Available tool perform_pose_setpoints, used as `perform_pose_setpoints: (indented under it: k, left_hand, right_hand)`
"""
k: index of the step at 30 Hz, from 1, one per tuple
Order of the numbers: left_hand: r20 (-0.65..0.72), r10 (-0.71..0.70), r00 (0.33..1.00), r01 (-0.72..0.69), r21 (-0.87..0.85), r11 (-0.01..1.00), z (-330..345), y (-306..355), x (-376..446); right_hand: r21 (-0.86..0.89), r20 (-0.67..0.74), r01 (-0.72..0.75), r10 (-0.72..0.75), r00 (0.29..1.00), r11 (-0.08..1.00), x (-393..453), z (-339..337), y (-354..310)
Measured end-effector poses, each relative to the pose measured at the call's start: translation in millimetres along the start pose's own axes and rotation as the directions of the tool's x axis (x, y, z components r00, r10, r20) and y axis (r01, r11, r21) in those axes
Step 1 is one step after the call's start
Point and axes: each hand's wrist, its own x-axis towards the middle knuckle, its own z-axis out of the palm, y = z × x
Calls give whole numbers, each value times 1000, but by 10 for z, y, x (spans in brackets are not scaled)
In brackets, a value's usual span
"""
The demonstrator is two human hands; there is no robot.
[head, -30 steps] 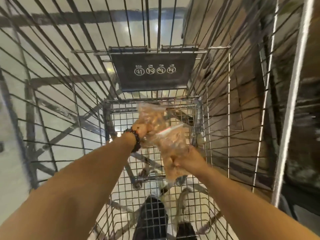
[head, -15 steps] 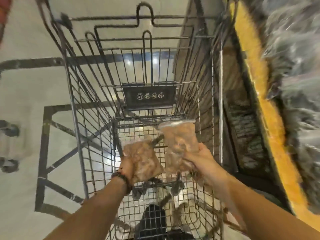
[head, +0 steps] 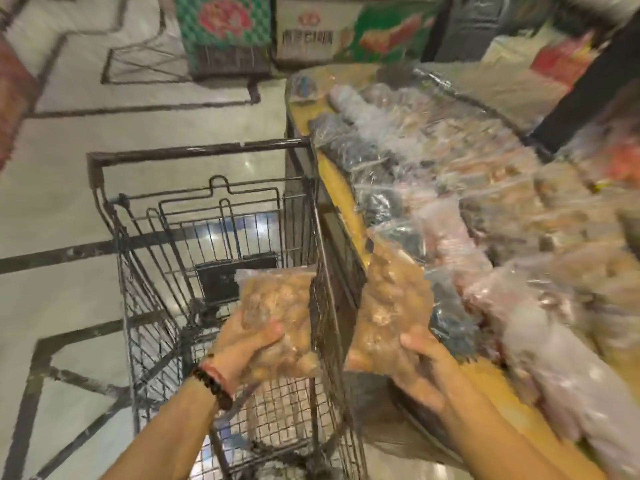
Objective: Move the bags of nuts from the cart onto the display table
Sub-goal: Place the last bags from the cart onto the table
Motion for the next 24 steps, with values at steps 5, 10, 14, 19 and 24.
perform_pose_setpoints:
  k: [5, 10, 14, 19, 24]
  left_hand:
    - [84, 117, 989, -136, 266, 954, 708, 71, -412]
    - [100, 227, 969, -248, 410, 878, 1589, -168, -819]
    - [113, 295, 949, -310, 508, 804, 2575, -526, -1199]
    - [211, 357, 910, -413, 519, 748, 3630, -839, -1494]
    - [286, 366, 886, -464, 517, 719, 4358, -1054, -1550]
  right_hand:
    - [-59, -99, 147, -153, 983, 987, -717, -231, -232]
    - [-98, -145, 321, -333, 932, 942, -1579, -631, -627]
    - [-252, -157, 426, -471, 868, 869, -2466, -1216, -976]
    - [-400, -205, 498, -604, 770, 770, -3410, -1743, -1398]
    - [-529, -303, 459, -664, 684, 714, -3731, -2309, -1740]
